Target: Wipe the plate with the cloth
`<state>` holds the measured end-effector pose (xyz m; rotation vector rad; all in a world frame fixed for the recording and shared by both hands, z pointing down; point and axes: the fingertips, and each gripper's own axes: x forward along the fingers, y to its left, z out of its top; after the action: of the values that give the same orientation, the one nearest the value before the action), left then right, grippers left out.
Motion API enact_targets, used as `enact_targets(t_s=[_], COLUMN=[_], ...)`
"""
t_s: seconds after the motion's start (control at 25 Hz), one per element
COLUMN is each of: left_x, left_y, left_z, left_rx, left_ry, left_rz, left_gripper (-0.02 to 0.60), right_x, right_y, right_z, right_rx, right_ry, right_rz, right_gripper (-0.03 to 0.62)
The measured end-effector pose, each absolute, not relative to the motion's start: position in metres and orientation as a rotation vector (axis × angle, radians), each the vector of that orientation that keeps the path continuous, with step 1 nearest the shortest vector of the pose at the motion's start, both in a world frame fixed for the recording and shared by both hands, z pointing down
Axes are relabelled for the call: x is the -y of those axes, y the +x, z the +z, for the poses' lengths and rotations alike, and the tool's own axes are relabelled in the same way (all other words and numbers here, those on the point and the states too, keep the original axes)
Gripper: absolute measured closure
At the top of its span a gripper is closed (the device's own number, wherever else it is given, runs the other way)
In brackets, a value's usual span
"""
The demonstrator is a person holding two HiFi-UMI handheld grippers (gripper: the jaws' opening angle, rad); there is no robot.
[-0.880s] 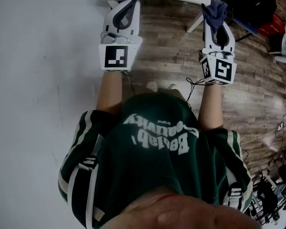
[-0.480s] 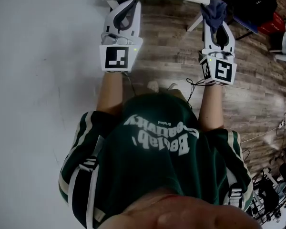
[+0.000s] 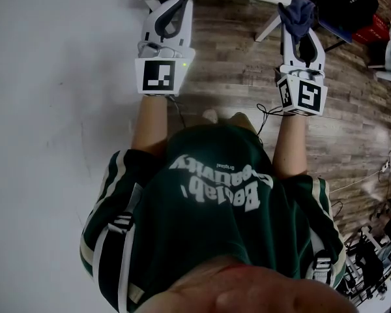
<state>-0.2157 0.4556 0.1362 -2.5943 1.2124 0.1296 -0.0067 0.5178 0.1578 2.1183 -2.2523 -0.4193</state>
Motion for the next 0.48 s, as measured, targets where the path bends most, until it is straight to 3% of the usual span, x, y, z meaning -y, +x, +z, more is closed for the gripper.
enact_targets(t_s=[0.48], left_x=[-0.425], left_y=[-0.204], left_z=[0.149], left_rx=[-1.187], left_ry=[-2.622], left_rz=[0.125], left_gripper=[0.58], right_x=[-0.49], right_y=[-0.004], right_z=[0.168], right_rx=[2.262], right_ry=[2.096], right_rz=[-0.426], right_gripper=[0.479])
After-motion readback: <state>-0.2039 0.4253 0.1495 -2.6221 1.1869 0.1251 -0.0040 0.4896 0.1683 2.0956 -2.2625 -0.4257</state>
